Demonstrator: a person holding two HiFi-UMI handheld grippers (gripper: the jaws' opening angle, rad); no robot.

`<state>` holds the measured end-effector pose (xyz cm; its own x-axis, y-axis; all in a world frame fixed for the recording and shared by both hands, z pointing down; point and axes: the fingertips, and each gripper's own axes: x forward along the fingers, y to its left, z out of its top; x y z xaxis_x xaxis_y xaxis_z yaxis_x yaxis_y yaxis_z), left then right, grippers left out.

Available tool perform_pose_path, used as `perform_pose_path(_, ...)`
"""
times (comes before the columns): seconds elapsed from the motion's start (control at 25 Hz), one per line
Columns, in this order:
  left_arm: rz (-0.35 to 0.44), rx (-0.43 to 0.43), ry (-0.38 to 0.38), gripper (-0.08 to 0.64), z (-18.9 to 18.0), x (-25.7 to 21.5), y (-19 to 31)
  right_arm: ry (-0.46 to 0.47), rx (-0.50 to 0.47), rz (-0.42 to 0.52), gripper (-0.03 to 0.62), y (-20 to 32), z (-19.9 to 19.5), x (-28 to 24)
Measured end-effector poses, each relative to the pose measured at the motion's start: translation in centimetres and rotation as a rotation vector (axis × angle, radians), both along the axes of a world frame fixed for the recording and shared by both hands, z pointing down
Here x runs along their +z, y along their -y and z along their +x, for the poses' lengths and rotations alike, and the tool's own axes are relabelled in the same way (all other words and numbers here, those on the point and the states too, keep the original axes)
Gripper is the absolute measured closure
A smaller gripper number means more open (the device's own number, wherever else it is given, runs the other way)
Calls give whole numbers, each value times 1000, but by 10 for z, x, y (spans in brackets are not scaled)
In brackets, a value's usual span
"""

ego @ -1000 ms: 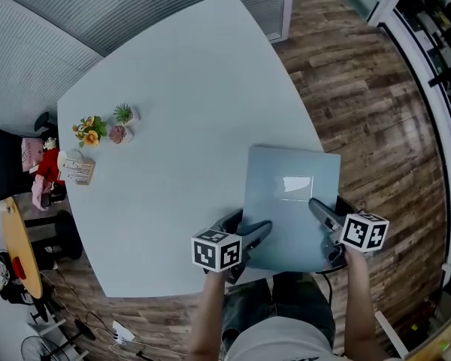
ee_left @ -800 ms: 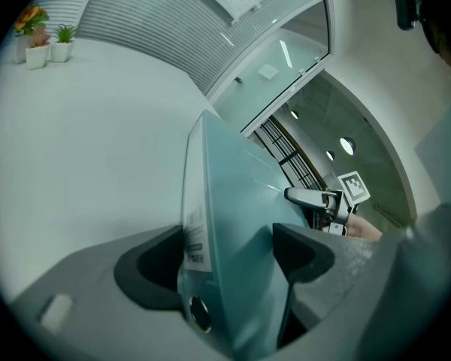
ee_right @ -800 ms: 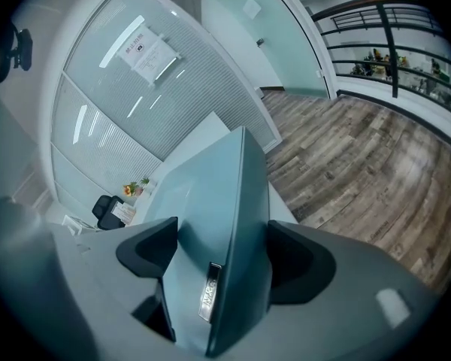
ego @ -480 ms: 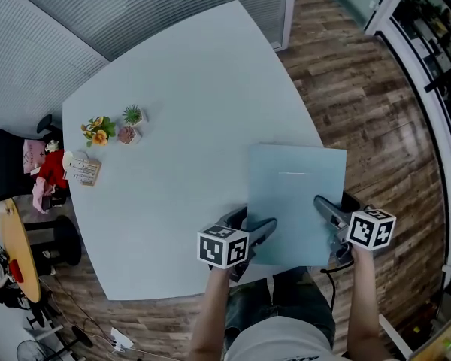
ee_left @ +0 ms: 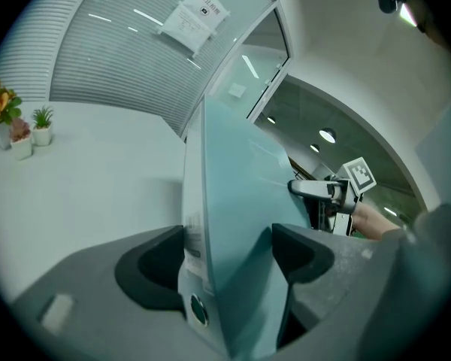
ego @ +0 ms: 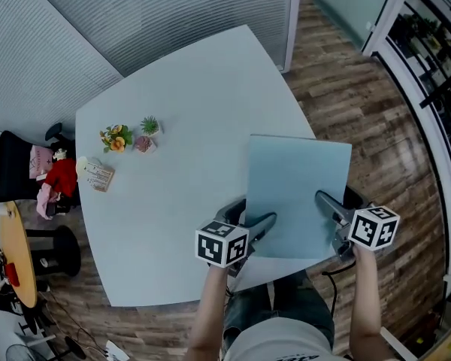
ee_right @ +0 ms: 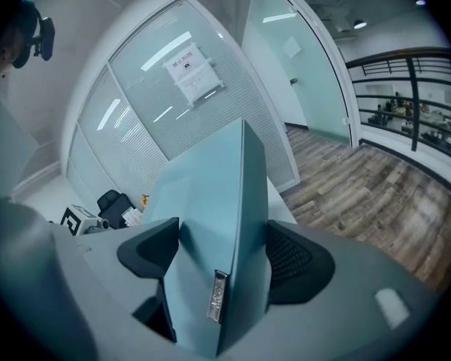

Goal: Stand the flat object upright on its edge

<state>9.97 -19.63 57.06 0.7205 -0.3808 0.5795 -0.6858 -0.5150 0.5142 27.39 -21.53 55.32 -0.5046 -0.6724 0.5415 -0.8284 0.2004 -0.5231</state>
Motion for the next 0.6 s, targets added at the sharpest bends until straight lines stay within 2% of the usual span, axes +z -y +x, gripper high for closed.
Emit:
perform_pose_path(0.2,69,17,60,189,-15,-17,10,-50,-61,61,207,8,-18,-23)
perform_pose_path(0.6,219,-8,113,192,-29,-47,39,-110,-114,171,215,33,-33,-58)
